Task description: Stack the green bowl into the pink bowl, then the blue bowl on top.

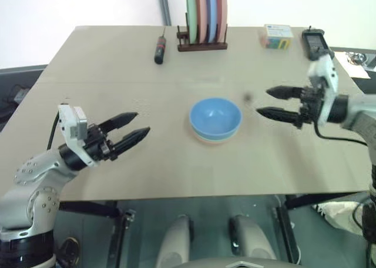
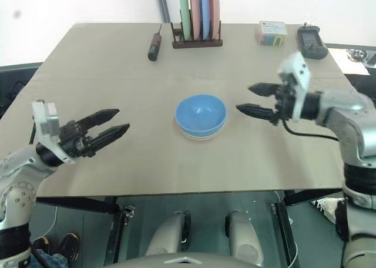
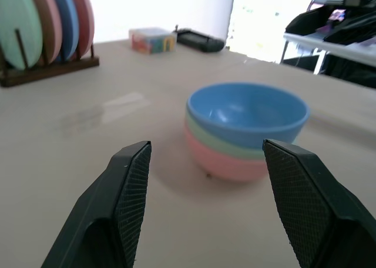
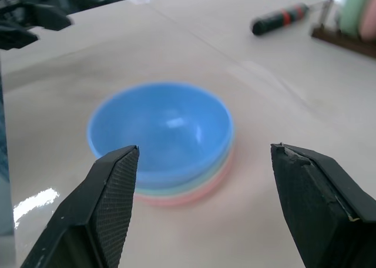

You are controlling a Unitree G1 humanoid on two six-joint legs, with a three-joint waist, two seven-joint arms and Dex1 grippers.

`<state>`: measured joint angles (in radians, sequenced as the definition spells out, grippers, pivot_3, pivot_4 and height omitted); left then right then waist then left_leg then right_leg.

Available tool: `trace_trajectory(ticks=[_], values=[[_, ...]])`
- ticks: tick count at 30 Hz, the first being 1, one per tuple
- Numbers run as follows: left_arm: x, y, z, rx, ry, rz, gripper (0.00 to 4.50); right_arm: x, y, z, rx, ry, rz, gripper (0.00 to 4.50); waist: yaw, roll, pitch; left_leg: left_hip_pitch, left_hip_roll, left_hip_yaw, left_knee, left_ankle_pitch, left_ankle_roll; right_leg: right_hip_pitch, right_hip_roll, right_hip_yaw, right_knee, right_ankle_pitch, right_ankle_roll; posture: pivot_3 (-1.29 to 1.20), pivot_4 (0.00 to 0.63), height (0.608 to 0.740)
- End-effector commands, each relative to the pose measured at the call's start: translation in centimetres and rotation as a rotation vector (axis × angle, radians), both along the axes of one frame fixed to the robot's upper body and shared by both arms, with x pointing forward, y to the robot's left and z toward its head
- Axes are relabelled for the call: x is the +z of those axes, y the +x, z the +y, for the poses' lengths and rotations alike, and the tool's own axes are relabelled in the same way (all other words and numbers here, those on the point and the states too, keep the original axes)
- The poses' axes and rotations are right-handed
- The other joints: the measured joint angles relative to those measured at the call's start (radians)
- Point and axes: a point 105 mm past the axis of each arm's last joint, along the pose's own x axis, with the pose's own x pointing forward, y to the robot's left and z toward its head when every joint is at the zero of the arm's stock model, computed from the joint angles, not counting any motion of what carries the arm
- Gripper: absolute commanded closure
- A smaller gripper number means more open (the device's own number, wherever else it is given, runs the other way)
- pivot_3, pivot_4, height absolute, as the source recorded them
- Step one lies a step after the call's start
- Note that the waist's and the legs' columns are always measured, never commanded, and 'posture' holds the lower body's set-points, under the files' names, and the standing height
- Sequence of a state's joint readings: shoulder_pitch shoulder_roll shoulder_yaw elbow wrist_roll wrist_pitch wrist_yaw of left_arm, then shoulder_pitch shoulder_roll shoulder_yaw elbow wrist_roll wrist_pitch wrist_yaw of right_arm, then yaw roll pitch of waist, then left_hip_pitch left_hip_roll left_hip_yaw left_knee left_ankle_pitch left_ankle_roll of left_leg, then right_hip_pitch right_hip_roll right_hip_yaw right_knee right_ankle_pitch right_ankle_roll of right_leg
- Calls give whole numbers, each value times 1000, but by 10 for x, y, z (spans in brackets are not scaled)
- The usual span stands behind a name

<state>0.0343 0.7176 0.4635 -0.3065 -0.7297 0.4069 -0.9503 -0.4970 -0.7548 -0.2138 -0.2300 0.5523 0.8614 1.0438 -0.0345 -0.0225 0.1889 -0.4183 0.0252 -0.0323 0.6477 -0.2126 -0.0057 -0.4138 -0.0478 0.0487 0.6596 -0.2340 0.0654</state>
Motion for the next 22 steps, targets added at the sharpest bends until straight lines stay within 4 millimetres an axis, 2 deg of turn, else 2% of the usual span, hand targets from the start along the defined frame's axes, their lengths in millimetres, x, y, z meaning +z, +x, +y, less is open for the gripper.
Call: trace_trajectory(ticks=[1,3,6,8,15,22], values=[[10,-6,12,70,47,-56,1262,-3,-10,-28,-20,10,-39,761,0,0,0,0,0,0,0,0,0,0,0,0,0,-1,-2,0,150,740],[6,-6,22,125,62,-47,1262,-15,-17,-43,-13,2,-66,761,-1,0,0,1,0,1,0,0,0,0,0,1,0,-2,-3,0,150,740],[2,-5,39,215,81,-45,1262,-26,-12,-74,-95,13,-140,761,-4,0,0,3,0,2,0,0,0,1,0,2,1,-3,-1,0,150,740],[0,-8,43,232,76,-39,1262,-31,-14,-83,-94,14,-149,761,-6,0,0,4,0,3,0,0,0,1,0,3,1,-4,0,0,150,740],[-3,-19,48,241,110,-57,1262,-36,-17,-91,-55,18,-158,761,-6,0,0,4,1,4,0,0,0,1,1,4,1,-4,0,0,150,740],[-4,-23,42,210,131,-62,1262,-38,-16,-89,-26,18,-147,761,-4,0,0,4,1,4,0,0,0,1,1,4,1,-4,0,0,150,740]])
